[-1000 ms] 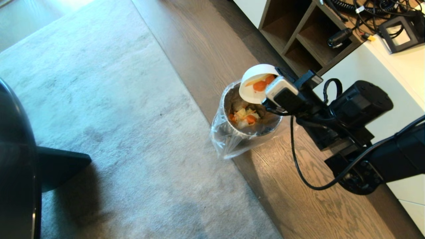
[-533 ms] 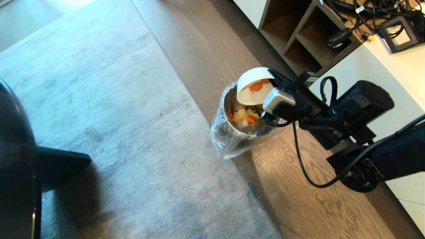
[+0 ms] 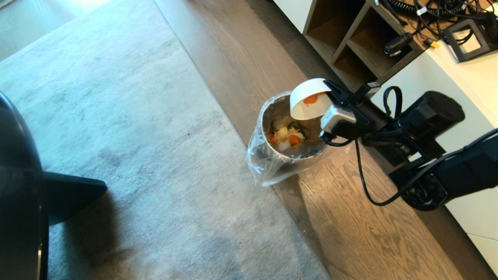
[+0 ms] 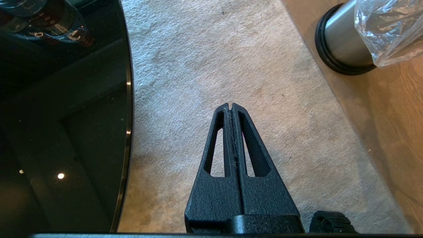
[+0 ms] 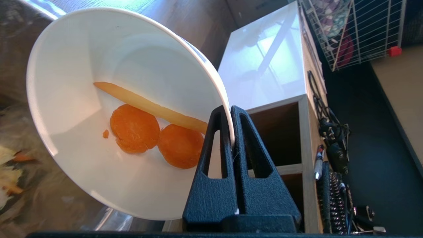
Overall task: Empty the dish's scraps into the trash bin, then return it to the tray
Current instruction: Pour the leftover food from the bowl into the trash can
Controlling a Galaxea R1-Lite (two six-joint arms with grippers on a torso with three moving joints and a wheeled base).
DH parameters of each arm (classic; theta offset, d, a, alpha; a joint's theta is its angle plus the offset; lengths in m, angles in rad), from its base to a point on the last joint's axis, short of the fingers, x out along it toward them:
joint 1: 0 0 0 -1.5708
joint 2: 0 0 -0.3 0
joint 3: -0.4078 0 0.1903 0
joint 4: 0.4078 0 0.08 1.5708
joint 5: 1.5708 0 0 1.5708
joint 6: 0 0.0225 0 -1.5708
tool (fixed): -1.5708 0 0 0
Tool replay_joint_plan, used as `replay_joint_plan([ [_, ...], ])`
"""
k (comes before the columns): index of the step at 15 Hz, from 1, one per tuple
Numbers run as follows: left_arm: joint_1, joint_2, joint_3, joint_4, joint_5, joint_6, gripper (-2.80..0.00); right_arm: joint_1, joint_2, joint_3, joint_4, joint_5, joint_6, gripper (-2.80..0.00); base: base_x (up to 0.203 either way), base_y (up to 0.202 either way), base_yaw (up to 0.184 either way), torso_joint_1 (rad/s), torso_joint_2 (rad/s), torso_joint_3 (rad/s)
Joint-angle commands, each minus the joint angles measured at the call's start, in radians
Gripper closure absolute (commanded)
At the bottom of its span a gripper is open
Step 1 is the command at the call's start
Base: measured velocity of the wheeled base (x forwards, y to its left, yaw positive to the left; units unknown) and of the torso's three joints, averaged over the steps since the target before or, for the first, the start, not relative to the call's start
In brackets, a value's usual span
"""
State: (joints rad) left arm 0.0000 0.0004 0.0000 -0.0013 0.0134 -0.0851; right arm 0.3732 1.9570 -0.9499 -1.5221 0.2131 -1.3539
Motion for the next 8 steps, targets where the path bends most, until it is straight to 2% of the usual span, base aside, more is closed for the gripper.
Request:
replay_joint_plan([
  [1,0.0,0.0,0.0,0.0,0.0,-0.001,0.0,-0.004,0.006,-0.032,-0.046,0.025,-0.004,0.0,0.0,0.0,0.0,0.0,0.0,0.0],
  [6,0.0,0.0,0.0,0.0,0.0,-0.001,0.0,0.0,-0.056,-0.028,-0.046,0.138,0.009,0.0,0.0,0.0,0.0,0.0,0.0,0.0],
  [8,0.0,0.0,0.0,0.0,0.0,-0.001,0.0,0.002,-0.074,-0.02,-0.046,0.155,0.01,0.0,0.0,0.0,0.0,0.0,0.0,0.0],
])
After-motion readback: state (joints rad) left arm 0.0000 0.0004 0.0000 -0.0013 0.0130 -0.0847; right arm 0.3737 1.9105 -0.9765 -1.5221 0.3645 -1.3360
